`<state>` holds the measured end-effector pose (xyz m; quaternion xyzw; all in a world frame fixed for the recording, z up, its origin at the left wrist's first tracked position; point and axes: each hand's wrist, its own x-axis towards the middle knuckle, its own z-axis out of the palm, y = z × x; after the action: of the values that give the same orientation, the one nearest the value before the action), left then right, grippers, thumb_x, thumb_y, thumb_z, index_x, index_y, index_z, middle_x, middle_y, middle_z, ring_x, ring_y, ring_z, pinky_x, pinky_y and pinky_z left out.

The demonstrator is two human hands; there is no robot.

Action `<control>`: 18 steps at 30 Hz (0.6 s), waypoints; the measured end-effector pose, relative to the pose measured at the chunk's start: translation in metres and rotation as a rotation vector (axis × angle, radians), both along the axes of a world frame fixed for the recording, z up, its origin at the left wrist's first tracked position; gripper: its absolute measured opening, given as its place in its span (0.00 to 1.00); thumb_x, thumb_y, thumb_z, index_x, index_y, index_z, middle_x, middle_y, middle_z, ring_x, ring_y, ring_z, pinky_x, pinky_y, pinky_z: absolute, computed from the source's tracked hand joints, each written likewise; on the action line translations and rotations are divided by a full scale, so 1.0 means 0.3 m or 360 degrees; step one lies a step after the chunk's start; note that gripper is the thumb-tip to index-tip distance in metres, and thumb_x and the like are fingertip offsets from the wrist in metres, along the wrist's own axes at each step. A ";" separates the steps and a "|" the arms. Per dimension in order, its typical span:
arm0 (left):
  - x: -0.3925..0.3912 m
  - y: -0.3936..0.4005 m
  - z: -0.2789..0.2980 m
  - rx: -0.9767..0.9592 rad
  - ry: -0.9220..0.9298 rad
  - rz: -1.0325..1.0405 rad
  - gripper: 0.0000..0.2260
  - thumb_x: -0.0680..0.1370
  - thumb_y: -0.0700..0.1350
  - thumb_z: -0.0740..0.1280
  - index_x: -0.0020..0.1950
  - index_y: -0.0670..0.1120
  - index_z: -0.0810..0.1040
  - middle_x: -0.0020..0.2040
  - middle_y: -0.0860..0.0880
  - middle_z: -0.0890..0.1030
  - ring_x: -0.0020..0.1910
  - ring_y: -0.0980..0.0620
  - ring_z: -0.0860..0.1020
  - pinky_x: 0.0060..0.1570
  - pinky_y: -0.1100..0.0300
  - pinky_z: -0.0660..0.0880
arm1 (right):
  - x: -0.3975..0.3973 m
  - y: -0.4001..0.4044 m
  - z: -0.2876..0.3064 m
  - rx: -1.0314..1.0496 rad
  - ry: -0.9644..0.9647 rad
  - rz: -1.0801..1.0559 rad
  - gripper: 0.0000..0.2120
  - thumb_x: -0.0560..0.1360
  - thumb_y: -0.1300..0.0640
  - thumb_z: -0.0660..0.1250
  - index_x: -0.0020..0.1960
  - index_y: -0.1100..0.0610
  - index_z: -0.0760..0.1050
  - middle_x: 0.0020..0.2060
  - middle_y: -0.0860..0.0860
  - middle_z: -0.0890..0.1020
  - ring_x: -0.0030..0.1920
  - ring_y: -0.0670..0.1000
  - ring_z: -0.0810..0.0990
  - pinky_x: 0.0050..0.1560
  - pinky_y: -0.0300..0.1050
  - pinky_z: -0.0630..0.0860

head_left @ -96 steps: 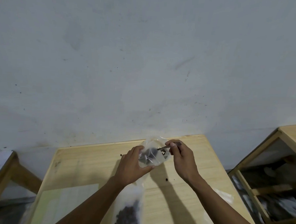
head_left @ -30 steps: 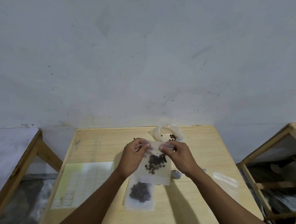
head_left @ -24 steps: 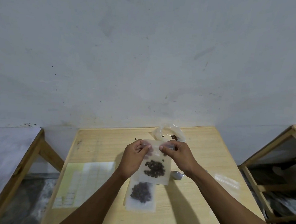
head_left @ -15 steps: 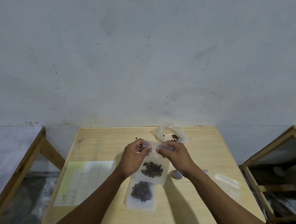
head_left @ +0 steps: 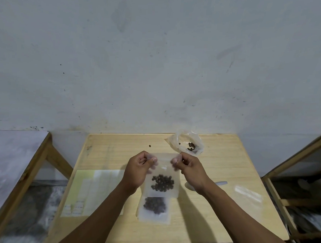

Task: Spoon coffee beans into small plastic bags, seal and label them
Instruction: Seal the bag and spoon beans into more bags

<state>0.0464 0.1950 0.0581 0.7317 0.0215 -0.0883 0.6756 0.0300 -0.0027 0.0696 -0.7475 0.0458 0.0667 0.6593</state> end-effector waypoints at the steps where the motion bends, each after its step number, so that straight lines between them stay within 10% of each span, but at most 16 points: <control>1: -0.004 0.004 -0.004 -0.0011 0.0019 0.0013 0.07 0.79 0.40 0.68 0.49 0.36 0.78 0.41 0.45 0.84 0.38 0.53 0.80 0.39 0.60 0.77 | -0.003 0.006 -0.003 0.0003 0.0009 -0.0004 0.09 0.77 0.58 0.69 0.40 0.61 0.77 0.36 0.52 0.80 0.35 0.44 0.76 0.36 0.29 0.70; 10: -0.035 0.049 -0.079 -0.0259 0.0441 0.0260 0.06 0.78 0.41 0.69 0.54 0.43 0.79 0.46 0.43 0.83 0.42 0.48 0.80 0.42 0.54 0.78 | -0.071 0.042 -0.130 -0.0194 0.0303 0.0227 0.09 0.76 0.63 0.70 0.54 0.53 0.78 0.40 0.54 0.78 0.37 0.48 0.78 0.37 0.39 0.76; 18: -0.158 0.083 -0.210 0.0889 0.0615 -0.0289 0.26 0.77 0.48 0.70 0.73 0.42 0.68 0.66 0.43 0.75 0.62 0.46 0.76 0.53 0.61 0.71 | -0.189 0.073 -0.288 -0.0483 0.0625 -0.0148 0.16 0.72 0.55 0.73 0.57 0.52 0.73 0.44 0.54 0.84 0.42 0.55 0.84 0.44 0.53 0.83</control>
<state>-0.0010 0.2199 -0.0048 0.8570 0.1070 -0.2755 0.4221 -0.0267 0.0192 -0.0167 -0.8077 0.2168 0.1728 0.5203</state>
